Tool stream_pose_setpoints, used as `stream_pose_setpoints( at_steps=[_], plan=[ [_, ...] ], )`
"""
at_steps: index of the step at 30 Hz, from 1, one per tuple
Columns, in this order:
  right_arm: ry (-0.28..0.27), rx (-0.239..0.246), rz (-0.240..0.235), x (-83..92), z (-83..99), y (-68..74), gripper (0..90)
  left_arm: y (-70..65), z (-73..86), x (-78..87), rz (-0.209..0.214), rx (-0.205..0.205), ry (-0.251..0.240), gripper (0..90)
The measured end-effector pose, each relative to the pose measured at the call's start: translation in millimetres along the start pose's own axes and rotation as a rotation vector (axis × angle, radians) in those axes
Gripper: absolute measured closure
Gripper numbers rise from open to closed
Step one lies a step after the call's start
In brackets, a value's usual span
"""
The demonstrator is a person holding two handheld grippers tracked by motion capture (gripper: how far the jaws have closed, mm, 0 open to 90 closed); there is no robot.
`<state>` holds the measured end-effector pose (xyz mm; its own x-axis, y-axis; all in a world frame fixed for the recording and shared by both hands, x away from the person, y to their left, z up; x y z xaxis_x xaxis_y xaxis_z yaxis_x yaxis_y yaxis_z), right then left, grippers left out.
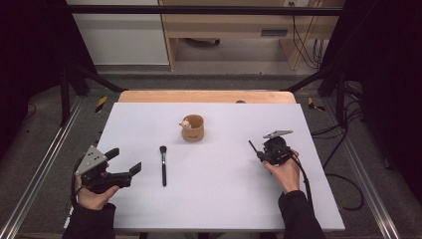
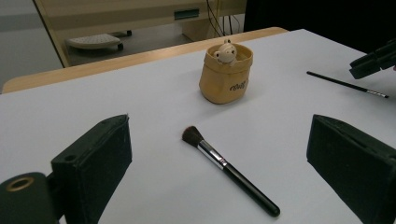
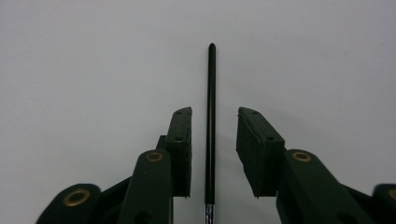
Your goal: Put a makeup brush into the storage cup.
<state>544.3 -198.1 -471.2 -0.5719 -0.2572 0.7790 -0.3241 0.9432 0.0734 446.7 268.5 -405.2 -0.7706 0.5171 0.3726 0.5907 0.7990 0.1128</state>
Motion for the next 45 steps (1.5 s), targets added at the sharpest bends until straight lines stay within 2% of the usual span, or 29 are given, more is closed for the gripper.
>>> stream_pose_setpoints(
  at_steps=[4, 6, 7, 10, 13, 15, 16, 17, 18, 19, 21, 23, 25, 28, 35, 39, 45],
  plan=[
    [0.073, 0.053, 0.023, 0.6, -6.5, 3.1, 59.4, 0.3, 0.0, 0.4, 0.001, 0.000, -0.002, 5.9],
    [0.118, 0.061, 0.028, -1.4, -8.0, 4.6, 59.1, 0.4, 0.0, 0.6, 0.001, 0.000, -0.002, 6.0],
    [0.118, 0.061, 0.028, -1.4, -8.0, 4.6, 59.1, 0.5, 0.0, 0.6, 0.000, -0.001, -0.002, 6.0],
    [0.175, 0.094, 0.038, -7.2, -8.1, 4.3, 59.9, 0.6, 0.1, 0.6, 0.002, -0.001, -0.001, 5.9],
    [0.226, 0.078, 0.039, -10.8, -6.3, 5.4, 61.5, 0.6, 0.3, 0.4, 0.003, -0.002, 0.002, 6.0],
    [0.238, 0.105, 0.037, -14.4, -4.9, 2.5, 62.7, 0.1, 0.4, 0.0, 0.003, -0.002, 0.003, 6.0],
    [0.238, 0.105, 0.037, -14.4, -4.9, 2.5, 62.7, 0.1, 0.4, 0.0, 0.003, -0.002, 0.003, 6.0],
    [0.254, 0.084, 0.034, -14.9, -4.6, 3.6, 63.5, 0.0, 0.4, -0.1, 0.003, -0.003, 0.004, 6.0],
    [0.255, 0.099, 0.036, -16.2, -4.2, 2.3, 64.1, 0.0, 0.3, -0.2, 0.004, -0.002, 0.003, 6.0],
    [0.280, 0.083, 0.029, -17.9, -3.3, 3.3, 66.4, 0.0, 0.3, -0.2, 0.004, -0.002, 0.004, 6.0],
    [0.300, 0.089, 0.027, -20.6, -2.3, 2.7, 67.9, 0.0, 0.5, -0.4, 0.003, -0.004, 0.005, 6.0],
    [0.303, 0.108, 0.031, -22.4, -1.6, 1.2, 68.6, 0.1, 0.6, -0.4, 0.003, -0.003, 0.006, 5.9],
    [0.329, 0.064, 0.016, -21.7, -2.4, 3.4, 72.3, 0.2, 0.5, -0.4, 0.004, -0.002, 0.005, 6.0],
    [0.350, 0.066, -0.001, -22.2, -3.1, 3.2, 76.9, 0.2, 0.7, -0.6, 0.004, -0.003, 0.007, 5.9],
    [0.376, 0.070, -0.020, -23.8, -5.1, 1.7, 80.5, 0.0, 0.8, -0.7, 0.005, -0.003, 0.007, 5.9],
    [0.389, 0.075, -0.012, -24.1, -5.4, 4.0, 85.4, -0.3, 0.7, -0.8, 0.005, -0.005, 0.008, 6.0],
    [0.389, 0.081, -0.004, -24.1, -5.4, 5.2, 85.7, -0.7, 1.0, -1.6, 0.007, -0.003, 0.010, 6.0]
  ],
)
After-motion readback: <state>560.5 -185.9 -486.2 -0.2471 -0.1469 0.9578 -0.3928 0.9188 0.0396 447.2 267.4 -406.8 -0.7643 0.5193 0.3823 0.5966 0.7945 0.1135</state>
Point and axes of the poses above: each handheld gripper's, and its own axes: x roughly backward along the jaws, z roughly out of its underside, y roughly to its left, the point moved 4 cm from there along -x, roughly forward along the jaws, and after that the axes turned 9 degrees about -x, right-handed, at the moved point
